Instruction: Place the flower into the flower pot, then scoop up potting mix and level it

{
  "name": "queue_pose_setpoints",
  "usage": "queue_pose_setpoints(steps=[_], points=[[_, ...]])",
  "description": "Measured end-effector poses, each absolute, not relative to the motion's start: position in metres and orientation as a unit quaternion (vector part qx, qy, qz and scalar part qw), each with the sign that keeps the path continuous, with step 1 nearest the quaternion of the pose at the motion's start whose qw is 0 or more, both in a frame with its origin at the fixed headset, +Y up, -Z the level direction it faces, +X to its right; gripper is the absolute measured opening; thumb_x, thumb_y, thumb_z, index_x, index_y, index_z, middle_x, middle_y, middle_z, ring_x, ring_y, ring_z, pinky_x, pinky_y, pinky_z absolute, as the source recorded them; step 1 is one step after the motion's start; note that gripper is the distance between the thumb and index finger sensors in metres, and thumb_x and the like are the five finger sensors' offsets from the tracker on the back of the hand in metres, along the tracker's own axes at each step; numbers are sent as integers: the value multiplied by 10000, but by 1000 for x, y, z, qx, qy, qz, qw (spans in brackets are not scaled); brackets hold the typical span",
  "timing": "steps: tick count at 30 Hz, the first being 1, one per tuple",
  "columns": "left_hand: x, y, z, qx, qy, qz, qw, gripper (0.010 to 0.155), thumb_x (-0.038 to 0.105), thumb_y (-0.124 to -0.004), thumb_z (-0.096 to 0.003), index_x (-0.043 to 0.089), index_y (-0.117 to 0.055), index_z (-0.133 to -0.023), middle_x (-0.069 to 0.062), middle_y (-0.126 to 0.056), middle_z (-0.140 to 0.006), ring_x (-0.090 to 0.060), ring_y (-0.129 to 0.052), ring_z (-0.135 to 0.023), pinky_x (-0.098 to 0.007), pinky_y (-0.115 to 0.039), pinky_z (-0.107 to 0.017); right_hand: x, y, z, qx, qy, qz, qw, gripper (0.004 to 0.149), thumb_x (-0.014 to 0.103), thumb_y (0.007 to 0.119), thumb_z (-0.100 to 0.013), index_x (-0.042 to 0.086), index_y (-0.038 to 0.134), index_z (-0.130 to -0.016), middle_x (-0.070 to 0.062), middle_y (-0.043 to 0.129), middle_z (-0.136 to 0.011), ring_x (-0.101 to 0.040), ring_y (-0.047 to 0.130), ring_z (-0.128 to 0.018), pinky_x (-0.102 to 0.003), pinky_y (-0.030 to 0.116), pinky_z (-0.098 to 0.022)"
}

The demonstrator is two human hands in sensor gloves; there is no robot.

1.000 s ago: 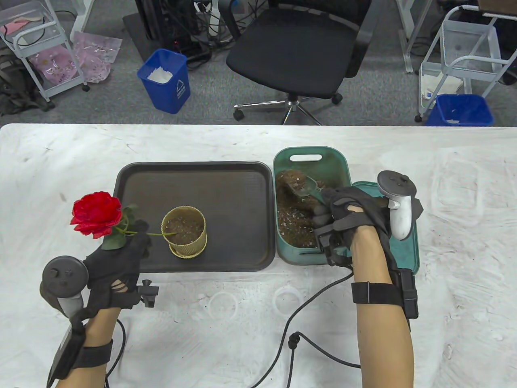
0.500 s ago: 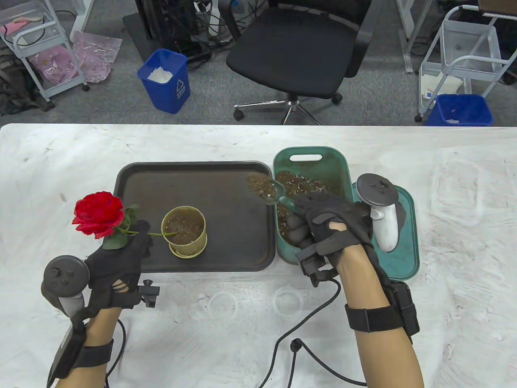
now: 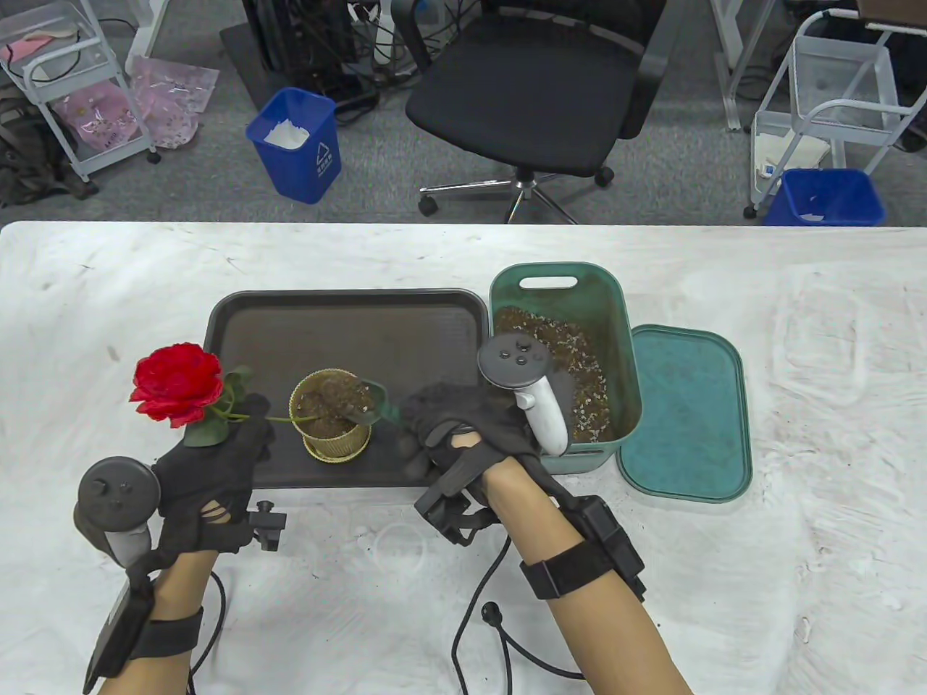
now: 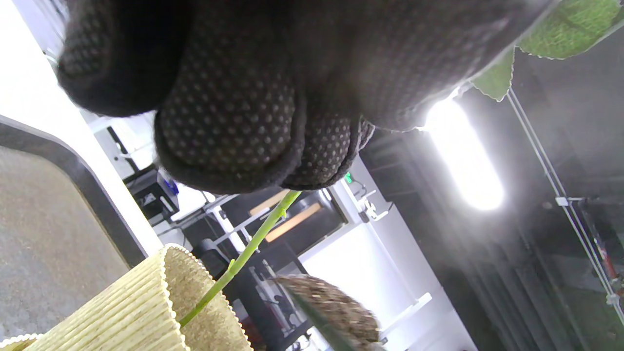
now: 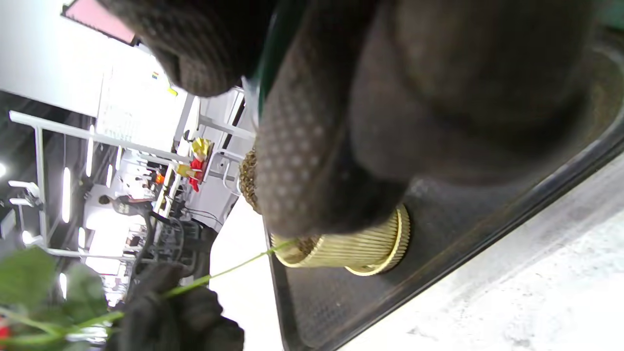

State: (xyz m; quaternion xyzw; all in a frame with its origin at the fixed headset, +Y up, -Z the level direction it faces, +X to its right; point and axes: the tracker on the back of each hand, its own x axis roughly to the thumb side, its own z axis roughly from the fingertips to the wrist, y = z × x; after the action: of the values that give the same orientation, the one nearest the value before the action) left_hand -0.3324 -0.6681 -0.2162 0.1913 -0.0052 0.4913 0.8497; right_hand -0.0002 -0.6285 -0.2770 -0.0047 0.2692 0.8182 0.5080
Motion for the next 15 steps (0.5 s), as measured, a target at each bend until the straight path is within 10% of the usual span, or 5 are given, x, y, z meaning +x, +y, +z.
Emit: queue_pose_setpoints(steps=[15], points=[[-332,-668,-216,192,-5,490,850,434,445,-896,-393,241,-956,-772,42,-1071,-583,-173,-1118,-308,-358,-939,-317,-50,-627,-254,95,33,956,276,525,329,802,-408,35,765,-841,-151,1009,-576,-276,1100,-236,-387,966,-98]])
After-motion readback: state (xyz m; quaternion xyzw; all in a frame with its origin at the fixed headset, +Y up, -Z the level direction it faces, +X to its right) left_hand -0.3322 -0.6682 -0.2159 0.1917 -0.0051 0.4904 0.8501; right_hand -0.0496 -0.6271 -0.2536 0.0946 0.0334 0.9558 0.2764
